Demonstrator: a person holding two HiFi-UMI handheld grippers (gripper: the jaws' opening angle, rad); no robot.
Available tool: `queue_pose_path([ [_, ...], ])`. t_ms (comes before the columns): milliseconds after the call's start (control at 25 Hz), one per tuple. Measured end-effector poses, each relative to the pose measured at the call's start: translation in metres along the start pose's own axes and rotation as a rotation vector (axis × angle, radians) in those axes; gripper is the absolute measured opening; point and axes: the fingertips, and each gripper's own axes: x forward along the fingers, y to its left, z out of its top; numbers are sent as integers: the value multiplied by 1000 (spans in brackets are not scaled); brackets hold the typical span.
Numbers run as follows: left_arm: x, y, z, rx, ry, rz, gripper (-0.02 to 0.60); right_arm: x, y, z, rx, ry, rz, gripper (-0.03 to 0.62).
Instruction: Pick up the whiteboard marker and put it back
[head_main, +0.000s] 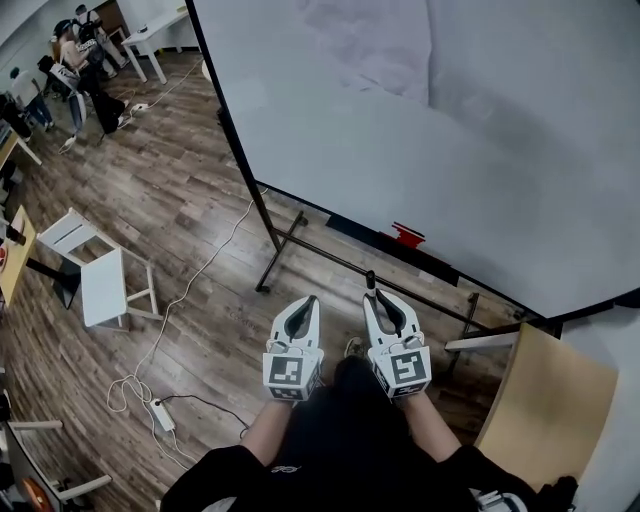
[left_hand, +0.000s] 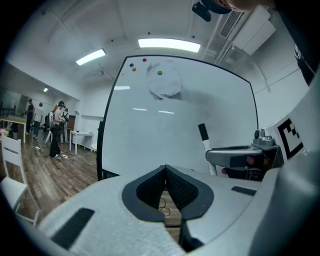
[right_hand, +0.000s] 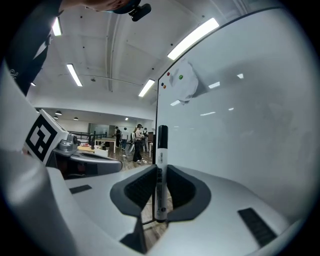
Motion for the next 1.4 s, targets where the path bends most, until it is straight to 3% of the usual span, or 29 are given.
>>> queue_pose_path([
  [360,57,15,18,-13,-6,66,6,52,-37,6,-37,12,89,52],
  [680,93,-17,30,-15,15,109,6,54,-90,6,-122,111,134,52],
  [840,101,-14,13,-12,64,113,6,63,-99,-19,-143,198,133,52],
  [1040,109,-3,-6,-64,118,131,6,81,-94,-32,-215,275,182,52],
  [1400,122,23,-46,-125,158,126,6,115,-76,-69,-311,356,240,52],
])
